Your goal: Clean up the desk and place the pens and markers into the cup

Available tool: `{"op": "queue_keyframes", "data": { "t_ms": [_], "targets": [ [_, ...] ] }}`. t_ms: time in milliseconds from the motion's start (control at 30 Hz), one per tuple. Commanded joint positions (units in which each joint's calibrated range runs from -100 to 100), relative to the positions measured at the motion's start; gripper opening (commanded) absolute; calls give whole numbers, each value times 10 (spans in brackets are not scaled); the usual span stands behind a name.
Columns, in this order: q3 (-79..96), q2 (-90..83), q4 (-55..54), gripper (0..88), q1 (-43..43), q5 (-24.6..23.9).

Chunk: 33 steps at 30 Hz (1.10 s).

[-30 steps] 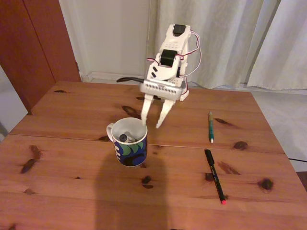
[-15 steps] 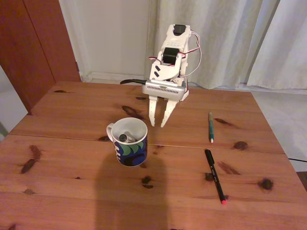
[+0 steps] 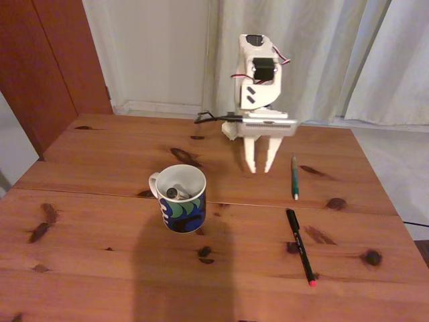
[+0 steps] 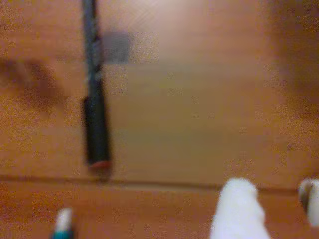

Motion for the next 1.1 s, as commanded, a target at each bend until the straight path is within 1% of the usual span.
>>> {"op": "queue_keyframes", "data": {
  "t_ms": [0, 133, 467, 1000, 1067],
  "targets": [
    [-51, 8, 46, 96, -28, -24],
    [-44, 19, 66, 96, -62, -42],
    [-35, 54, 64, 96, -143, -95],
    [-34, 109, 59, 96, -201, -143],
    [-34, 110, 59, 117, -201, -146]
  ]
}}
